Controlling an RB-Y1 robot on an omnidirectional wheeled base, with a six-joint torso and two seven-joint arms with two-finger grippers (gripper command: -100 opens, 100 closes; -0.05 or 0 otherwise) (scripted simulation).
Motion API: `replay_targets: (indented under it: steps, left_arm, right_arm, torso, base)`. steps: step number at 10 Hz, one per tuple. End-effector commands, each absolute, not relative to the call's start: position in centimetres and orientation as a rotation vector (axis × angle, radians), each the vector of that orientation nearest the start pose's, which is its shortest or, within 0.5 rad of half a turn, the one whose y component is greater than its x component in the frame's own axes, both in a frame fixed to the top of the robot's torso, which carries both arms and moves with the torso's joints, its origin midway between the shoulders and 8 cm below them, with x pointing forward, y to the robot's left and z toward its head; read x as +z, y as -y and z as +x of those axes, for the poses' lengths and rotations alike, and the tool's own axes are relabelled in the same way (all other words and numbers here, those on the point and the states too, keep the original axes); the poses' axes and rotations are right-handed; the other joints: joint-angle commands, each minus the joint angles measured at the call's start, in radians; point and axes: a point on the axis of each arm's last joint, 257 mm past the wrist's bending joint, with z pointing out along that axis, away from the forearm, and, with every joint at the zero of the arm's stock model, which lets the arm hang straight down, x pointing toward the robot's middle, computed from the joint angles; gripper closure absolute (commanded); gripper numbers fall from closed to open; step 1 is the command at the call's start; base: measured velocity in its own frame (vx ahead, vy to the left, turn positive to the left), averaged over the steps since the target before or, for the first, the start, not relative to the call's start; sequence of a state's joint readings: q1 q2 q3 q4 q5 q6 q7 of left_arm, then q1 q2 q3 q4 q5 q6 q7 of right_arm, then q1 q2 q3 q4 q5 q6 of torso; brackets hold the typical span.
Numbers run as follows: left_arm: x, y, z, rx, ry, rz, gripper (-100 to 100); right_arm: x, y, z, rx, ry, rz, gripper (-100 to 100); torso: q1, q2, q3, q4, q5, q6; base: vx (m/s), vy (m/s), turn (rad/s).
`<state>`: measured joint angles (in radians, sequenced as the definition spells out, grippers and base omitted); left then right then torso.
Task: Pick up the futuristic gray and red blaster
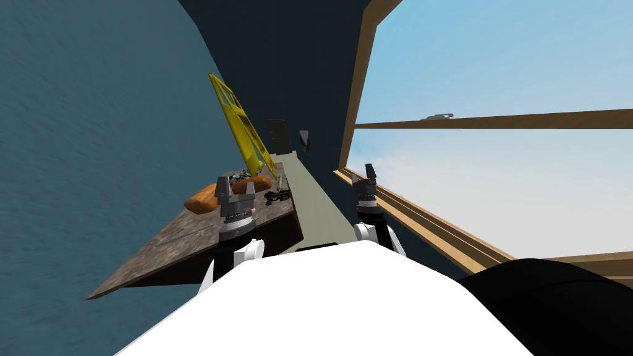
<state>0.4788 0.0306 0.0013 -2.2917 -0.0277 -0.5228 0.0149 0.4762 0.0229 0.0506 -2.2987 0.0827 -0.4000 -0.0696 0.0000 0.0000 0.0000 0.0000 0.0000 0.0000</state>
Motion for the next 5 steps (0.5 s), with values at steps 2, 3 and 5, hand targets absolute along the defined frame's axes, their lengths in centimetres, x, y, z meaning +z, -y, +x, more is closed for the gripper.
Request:
replay_targets:
  steps: [2,3,5]
  left_arm:
    - [3.7,-27.3,34.9,-1.275,-0.69,-0.572,-100]
    - [3.6,-27.6,35.2,-1.253,-0.716,-0.572,-100]
    - [3.1,-28.1,35.9,-1.221,-0.755,-0.59,-100]
  right_arm:
    - [2.1,25.6,36.2,1.356,-0.664,0.706,0]
    - [2.1,25.6,36.2,1.356,-0.664,0.706,0]
    - [2.1,25.5,36.2,1.356,-0.664,0.706,0]
  torso:
    - [-0.003,-0.002,-0.001,0.0,0.0,0.0]
    - [-0.005,-0.005,-0.003,-0.001,-0.001,0.0]
    - [-0.006,-0.006,-0.004,-0.002,-0.001,0.0]
  base:
    - [0.072,-0.075,0.173]
    - [0.126,-0.104,0.194]
    - [0.083,-0.101,0.079]
